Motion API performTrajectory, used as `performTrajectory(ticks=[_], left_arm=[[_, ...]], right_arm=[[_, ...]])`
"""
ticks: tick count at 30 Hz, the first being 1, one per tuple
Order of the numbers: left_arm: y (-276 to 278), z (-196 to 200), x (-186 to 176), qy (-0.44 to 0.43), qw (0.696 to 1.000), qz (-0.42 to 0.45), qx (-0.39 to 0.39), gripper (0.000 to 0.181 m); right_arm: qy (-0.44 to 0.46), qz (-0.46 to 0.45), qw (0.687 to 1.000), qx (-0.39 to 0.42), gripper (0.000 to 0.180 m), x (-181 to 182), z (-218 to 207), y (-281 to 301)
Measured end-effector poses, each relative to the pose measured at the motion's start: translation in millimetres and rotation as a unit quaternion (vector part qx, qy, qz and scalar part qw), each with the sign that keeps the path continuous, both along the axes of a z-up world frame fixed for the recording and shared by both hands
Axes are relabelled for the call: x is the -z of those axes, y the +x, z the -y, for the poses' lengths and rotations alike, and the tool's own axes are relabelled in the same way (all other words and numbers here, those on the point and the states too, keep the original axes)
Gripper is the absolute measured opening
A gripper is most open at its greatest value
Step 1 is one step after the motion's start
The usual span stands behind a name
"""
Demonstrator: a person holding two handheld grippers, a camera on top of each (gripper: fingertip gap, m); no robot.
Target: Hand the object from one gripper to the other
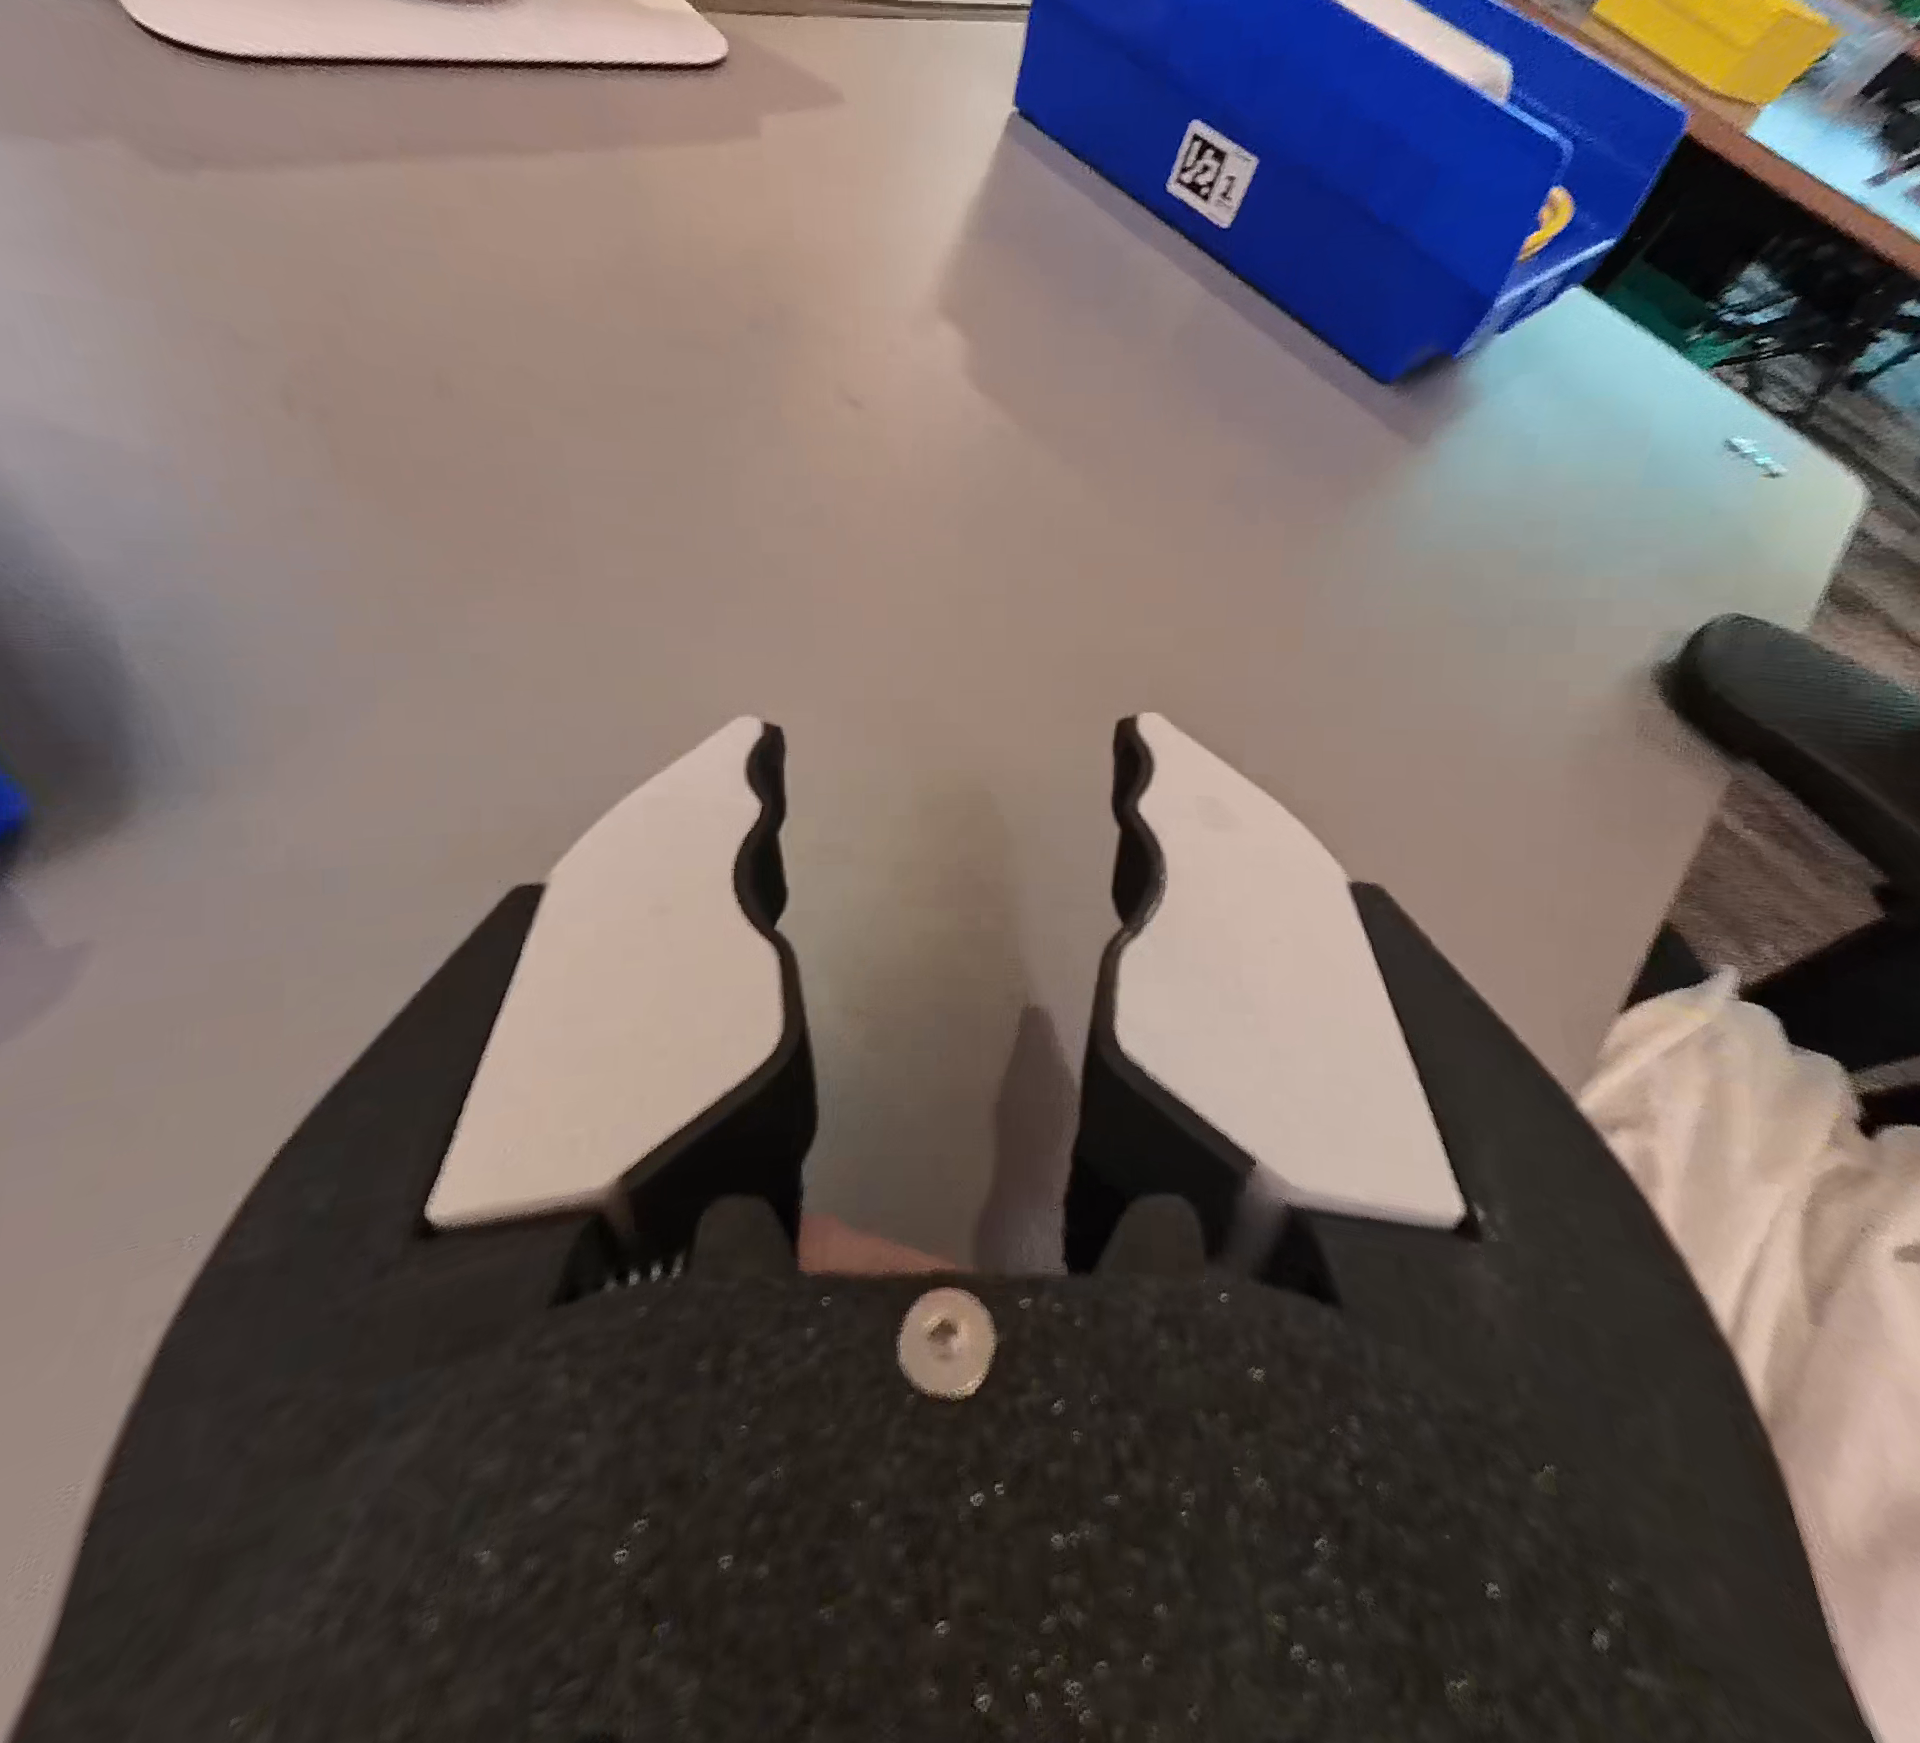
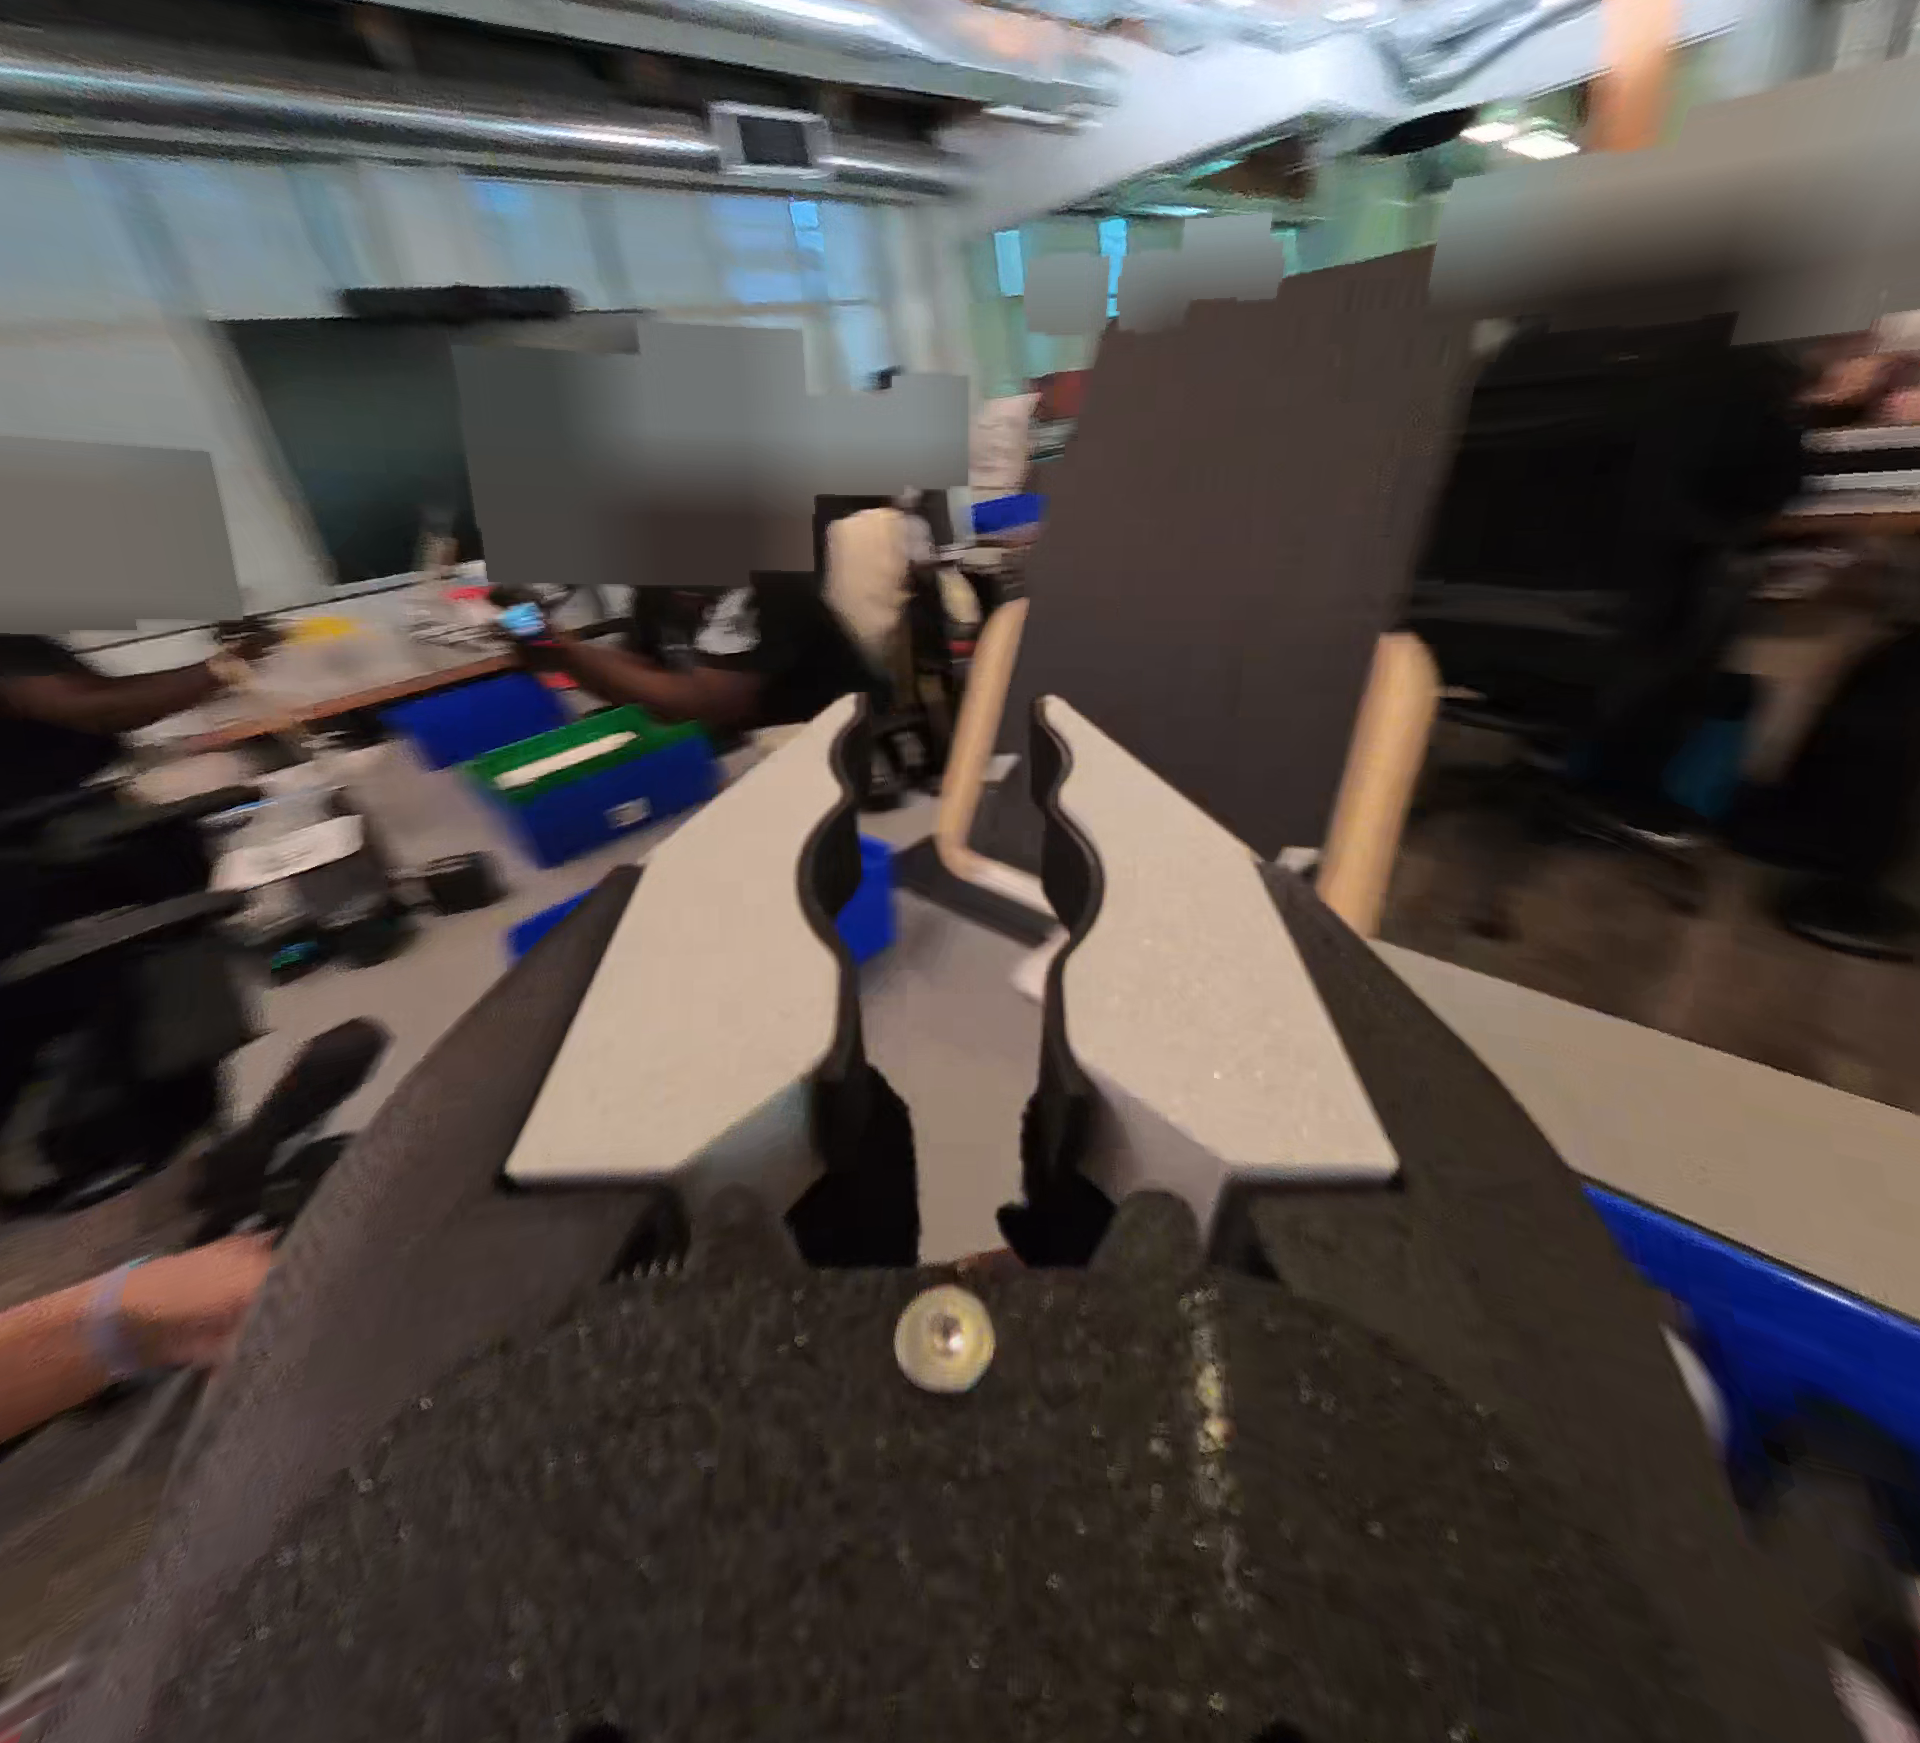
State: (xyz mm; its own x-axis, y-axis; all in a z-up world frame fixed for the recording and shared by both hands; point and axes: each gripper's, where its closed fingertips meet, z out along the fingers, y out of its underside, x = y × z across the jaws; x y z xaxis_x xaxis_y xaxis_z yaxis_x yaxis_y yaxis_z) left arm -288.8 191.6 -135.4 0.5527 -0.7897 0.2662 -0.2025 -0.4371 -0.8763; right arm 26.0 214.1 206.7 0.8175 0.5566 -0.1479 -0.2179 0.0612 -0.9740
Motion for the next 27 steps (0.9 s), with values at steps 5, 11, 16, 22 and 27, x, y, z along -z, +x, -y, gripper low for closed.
performTrajectory(ticks=[5,11,16,22,27], left_arm=[[11.1,17.0,-13.1,-0.101,0.991,0.084,0.015,0.063],[-0.1,7.1,-15.4,-0.062,0.996,0.071,0.006,0.062],[3.0,16.3,-27.7,-0.06,0.991,0.101,0.069,0.054],[-13.2,25.3,-34.4,-0.049,0.983,0.079,0.157,0.054],[-100.2,-65.0,-51.5,-0.001,0.997,-0.076,0.014,0.049]], right_arm=[[-0.128,0.043,0.981,-0.141,0.052,148.5,-18.1,-135.5],[-0.251,0.049,0.949,-0.182,0.052,318.1,-15.9,-204.1],[-0.252,0.015,0.942,-0.219,0.052,310.0,-6.3,-219.9],[-0.244,0.024,0.953,-0.178,0.051,318.3,-4.0,-209.6],[-0.262,-0.029,0.946,-0.187,0.051,315.3,-12.7,-198.2]])
